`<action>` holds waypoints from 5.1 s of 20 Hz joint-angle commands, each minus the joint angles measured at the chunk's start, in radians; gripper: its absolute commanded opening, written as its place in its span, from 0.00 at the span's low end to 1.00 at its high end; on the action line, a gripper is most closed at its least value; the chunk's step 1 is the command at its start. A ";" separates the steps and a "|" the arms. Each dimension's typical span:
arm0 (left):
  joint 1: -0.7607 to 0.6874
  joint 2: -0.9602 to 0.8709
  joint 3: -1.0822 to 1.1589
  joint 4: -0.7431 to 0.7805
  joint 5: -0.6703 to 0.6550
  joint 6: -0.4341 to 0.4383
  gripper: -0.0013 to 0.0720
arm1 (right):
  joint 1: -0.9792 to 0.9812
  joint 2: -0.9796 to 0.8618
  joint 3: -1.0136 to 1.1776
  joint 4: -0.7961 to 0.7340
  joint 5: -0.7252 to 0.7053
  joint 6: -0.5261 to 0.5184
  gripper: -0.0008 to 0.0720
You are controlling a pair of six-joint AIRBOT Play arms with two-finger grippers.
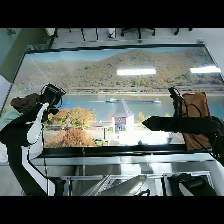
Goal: Fold the shirts.
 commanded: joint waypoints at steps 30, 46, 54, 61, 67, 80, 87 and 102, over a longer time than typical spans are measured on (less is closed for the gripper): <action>-0.402 0.563 0.045 -1.003 0.349 -0.243 0.93 | -0.066 0.001 0.048 0.068 -0.055 0.048 0.49; -0.526 0.858 -1.078 -1.442 -0.578 -0.171 0.93 | 0.061 -0.452 -0.082 0.073 0.051 -0.005 0.52; -0.536 0.598 -0.863 -1.396 -0.515 -0.171 0.38 | 0.146 -0.618 -0.076 0.138 0.240 -0.005 0.51; -0.511 0.692 -0.821 -1.390 -0.580 -0.171 0.04 | 0.139 -0.604 0.040 0.142 0.228 -0.054 0.04; -0.236 1.159 -0.691 -1.321 -0.403 -0.174 0.04 | -0.075 -0.278 0.409 0.139 -0.073 -0.080 0.04; 0.525 1.251 0.363 -1.432 -0.067 -0.191 0.04 | -0.338 0.019 1.161 -0.019 -0.101 -0.131 0.04; 0.060 0.844 0.150 -1.411 0.053 -0.098 0.04 | -0.297 -0.259 0.971 0.049 -0.138 -0.175 0.04; 0.034 -0.155 0.539 -1.377 -0.016 -0.085 0.98 | -0.307 -0.964 0.730 0.058 0.154 -0.184 0.73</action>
